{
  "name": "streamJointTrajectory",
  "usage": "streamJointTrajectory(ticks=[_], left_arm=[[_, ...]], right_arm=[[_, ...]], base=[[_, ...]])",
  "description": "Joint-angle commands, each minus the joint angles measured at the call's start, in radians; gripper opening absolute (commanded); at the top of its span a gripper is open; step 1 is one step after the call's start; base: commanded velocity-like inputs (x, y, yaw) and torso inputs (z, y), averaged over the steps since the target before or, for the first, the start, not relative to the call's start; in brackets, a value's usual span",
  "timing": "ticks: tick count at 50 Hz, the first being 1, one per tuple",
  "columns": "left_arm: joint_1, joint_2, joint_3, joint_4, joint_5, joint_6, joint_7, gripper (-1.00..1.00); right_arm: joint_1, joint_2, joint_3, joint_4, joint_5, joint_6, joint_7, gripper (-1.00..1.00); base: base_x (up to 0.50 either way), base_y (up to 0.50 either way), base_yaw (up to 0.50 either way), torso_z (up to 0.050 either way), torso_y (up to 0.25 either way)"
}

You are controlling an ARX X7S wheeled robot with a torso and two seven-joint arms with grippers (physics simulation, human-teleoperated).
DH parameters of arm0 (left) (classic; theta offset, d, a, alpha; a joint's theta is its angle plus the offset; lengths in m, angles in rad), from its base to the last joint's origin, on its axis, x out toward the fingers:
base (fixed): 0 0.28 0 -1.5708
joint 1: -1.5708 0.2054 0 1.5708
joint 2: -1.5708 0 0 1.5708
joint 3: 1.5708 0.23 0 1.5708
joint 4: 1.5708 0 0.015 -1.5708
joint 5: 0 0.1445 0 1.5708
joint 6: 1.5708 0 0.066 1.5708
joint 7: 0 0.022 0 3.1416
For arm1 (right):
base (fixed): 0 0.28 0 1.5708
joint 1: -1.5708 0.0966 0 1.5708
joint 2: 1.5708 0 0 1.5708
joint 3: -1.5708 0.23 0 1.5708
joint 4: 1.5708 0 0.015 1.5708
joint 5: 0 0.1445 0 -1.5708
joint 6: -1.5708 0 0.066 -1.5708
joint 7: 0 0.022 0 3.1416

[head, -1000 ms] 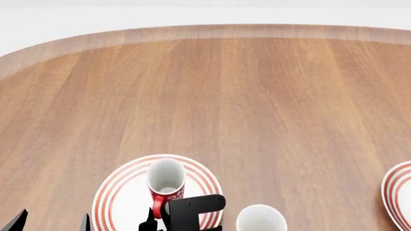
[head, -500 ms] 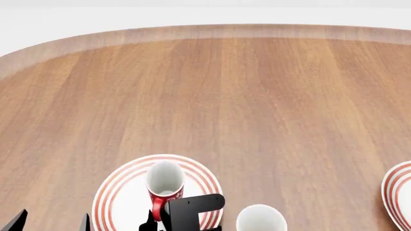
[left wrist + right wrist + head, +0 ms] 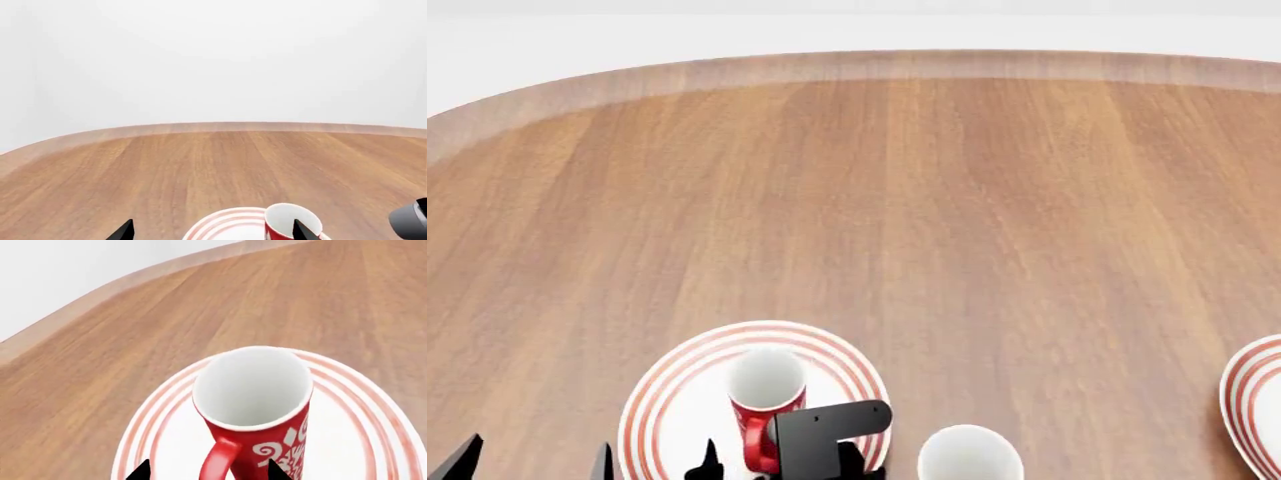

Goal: Put the red mug on the left plate.

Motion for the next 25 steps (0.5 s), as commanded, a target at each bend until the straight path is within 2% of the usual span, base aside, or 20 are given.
streamJointTrajectory(ticks=[1, 12, 25], left_arm=[[0.000, -0.002, 0.002, 0.000, -0.001, 0.002, -0.002, 1.00], [0.004, -0.008, 0.001, 0.014, -0.007, 0.000, -0.007, 1.00], [0.010, -0.015, -0.001, 0.030, -0.008, 0.001, -0.014, 1.00]], right_arm=[[0.004, 0.000, 0.002, 0.001, 0.002, 0.000, -0.001, 1.00], [0.003, 0.000, 0.001, -0.008, -0.003, -0.015, 0.010, 1.00], [-0.029, 0.000, 0.004, -0.069, -0.135, -0.116, 0.146, 1.00]], base=[[0.00, 0.00, 0.00, 0.000, 0.000], [0.00, 0.00, 0.00, 0.000, 0.000], [0.00, 0.00, 0.00, 0.000, 0.000]])
